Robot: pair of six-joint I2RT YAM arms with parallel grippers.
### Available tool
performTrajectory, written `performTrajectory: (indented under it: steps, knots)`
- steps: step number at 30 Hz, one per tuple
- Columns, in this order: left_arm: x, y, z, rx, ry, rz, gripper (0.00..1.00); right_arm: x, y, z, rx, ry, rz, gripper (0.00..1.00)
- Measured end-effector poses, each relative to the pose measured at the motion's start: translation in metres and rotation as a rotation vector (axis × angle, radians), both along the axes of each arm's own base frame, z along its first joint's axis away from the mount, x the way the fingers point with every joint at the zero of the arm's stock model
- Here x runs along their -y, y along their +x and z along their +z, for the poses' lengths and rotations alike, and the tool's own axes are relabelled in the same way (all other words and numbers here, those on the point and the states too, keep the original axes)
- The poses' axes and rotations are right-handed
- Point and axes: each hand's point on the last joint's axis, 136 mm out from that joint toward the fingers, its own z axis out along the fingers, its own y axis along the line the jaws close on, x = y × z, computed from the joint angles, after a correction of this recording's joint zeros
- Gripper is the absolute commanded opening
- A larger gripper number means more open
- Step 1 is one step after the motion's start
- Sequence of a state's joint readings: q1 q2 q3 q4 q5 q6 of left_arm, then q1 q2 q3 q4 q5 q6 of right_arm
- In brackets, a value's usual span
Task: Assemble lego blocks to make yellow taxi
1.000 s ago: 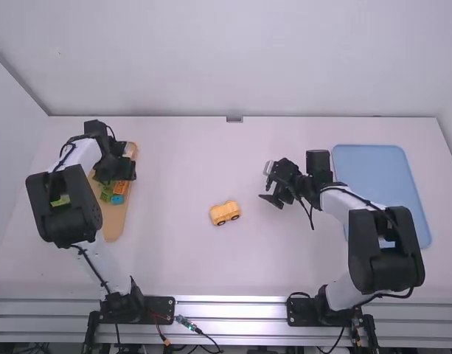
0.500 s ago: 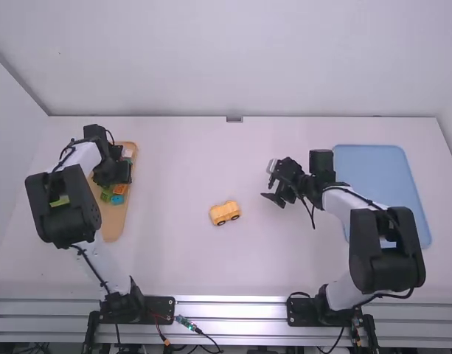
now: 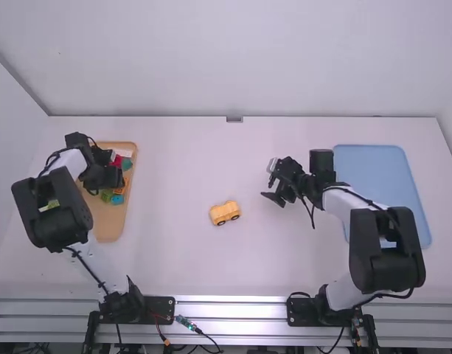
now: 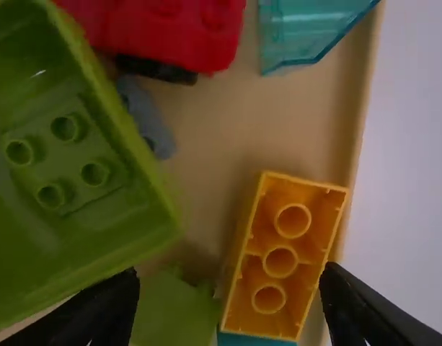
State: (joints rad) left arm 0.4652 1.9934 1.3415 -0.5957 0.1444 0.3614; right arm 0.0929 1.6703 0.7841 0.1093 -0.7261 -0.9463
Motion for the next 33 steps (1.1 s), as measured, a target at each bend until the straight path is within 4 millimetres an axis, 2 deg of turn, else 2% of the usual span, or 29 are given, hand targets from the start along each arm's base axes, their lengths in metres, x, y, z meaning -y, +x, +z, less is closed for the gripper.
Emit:
performTrajectory:
  steps: [2,8,21,26,33]
  knots:
    - [0.005,-0.001,-0.003,0.000,-0.005,-0.031,0.63,-0.002,-0.001,0.000,0.000,-0.001,0.005,0.99]
    - [0.016,-0.002,-0.009,-0.002,-0.005,-0.110,0.49,-0.002,-0.001,0.000,-0.004,0.001,0.003,0.99]
    - [0.010,0.003,-0.011,0.021,0.033,-0.115,0.42,0.000,-0.001,-0.001,-0.009,0.000,0.000,0.99]
    - [0.014,-0.007,-0.021,-0.001,0.021,-0.117,0.40,0.000,-0.001,-0.001,-0.011,0.001,-0.001,0.99]
    - [0.015,-0.009,-0.023,-0.007,0.018,-0.116,0.30,0.001,-0.001,-0.001,-0.010,0.000,-0.004,0.99]
